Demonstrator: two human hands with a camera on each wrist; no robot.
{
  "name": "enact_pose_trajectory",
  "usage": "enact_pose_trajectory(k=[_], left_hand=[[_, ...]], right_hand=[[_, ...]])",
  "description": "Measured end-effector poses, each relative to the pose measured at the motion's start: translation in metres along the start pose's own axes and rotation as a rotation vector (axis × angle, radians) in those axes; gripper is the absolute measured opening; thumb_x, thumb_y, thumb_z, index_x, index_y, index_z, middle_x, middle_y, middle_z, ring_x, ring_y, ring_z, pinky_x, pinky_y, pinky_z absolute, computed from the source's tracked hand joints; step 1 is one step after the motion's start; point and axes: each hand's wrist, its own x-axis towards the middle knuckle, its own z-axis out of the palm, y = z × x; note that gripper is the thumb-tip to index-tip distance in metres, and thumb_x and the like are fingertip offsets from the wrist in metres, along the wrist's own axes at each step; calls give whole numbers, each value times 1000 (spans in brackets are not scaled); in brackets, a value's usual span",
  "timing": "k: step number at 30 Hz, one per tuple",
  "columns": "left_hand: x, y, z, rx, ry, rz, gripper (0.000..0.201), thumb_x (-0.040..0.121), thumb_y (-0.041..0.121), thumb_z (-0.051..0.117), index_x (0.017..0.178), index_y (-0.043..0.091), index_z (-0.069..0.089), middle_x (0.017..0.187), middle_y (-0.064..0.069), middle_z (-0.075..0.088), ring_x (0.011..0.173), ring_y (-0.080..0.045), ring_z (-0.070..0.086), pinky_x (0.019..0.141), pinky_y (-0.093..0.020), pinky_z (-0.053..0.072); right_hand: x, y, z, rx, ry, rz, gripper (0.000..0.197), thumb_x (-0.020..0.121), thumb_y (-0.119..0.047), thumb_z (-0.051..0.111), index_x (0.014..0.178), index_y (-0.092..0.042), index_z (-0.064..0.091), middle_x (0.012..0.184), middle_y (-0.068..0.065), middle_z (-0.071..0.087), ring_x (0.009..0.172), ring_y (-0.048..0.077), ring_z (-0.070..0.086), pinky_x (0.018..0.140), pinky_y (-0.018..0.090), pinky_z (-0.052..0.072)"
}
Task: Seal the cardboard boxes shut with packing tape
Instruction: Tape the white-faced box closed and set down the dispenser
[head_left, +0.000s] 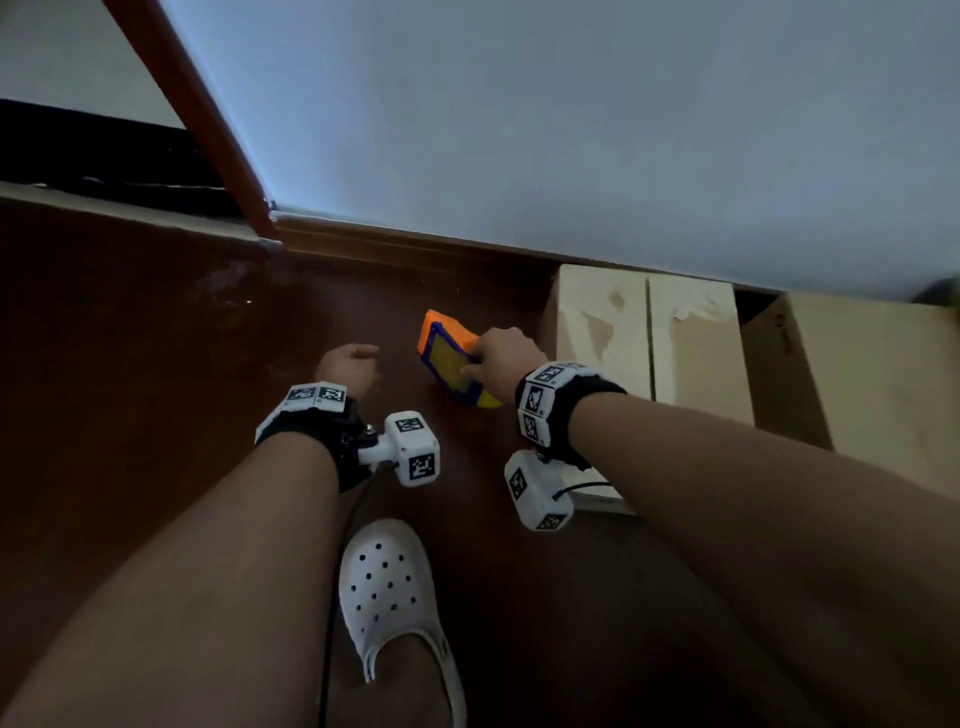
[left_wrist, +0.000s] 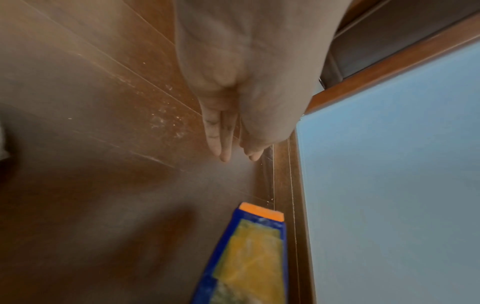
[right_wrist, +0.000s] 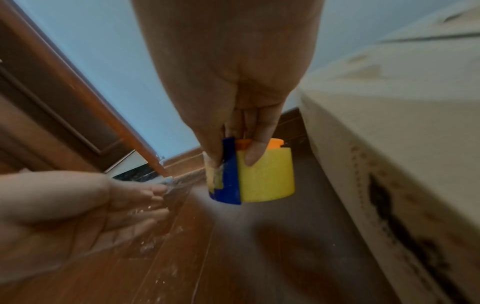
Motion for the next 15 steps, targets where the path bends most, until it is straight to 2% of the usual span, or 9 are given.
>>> enact_pose_trajectory(k=[3,5,6,7,8,9,10,12,15], left_hand=[[23,2,-7,-59,0,-48,22,93,3,47,108,10,63,84,-10,64,78,-28,66,76,-35,56],[33,4,-13,-105,-6,-82,26,98,0,43,118,7,58,80,-4,57,67,-17,58,62,-24,50],[35,4,-15,-91,4,-83,28,98,-1,42,121,5,57,79,-3,55,65,-14,55,59,-21,48],[37,3,-17,-66,12,-77,30,98,-3,41,123,3,56,78,-3,54,64,-13,55,58,-20,47],[38,1,-19,-50,22,-67,31,97,-4,41,123,2,56,78,-3,54,63,-12,55,57,-19,47],[38,0,-21,-42,29,-66,31,97,-5,41,122,2,57,77,-4,54,61,-12,56,56,-18,47],[38,-2,-20,-33,34,-69,30,96,-6,41,119,4,58,76,-5,55,58,-12,57,55,-18,48],[35,-6,-16,-1,35,-83,27,95,-5,44,110,9,61,76,-7,57,60,-14,60,62,-23,51],[28,-12,2,60,-35,-73,31,90,-2,50,116,8,65,90,-12,64,81,-26,63,87,-40,54]], right_hand=[[28,-4,21,23,-113,124,24,95,-18,53,111,-2,62,109,12,63,91,31,63,74,35,51],[44,-5,33,76,-136,174,17,98,-13,43,91,-3,55,104,16,53,79,29,58,74,34,45],[49,-6,37,82,-141,188,22,98,-12,41,78,-7,48,101,17,47,68,25,51,74,33,42],[53,-7,41,99,-147,200,23,98,-11,41,75,-10,44,100,15,43,64,23,45,75,33,40],[55,-8,44,126,-150,191,14,96,-11,43,85,-9,51,102,15,44,68,24,46,78,33,39],[55,-8,48,166,-132,168,16,95,-11,47,106,-7,57,106,13,49,80,26,52,82,32,40],[55,-10,50,181,-128,152,31,94,-11,50,124,-7,55,115,12,56,92,27,56,85,31,42],[50,-12,50,181,-153,177,36,94,-14,50,129,-10,57,121,10,61,95,26,59,85,32,48],[35,-5,40,264,-53,210,32,96,-14,45,122,-13,64,122,9,63,103,25,62,88,33,52]])
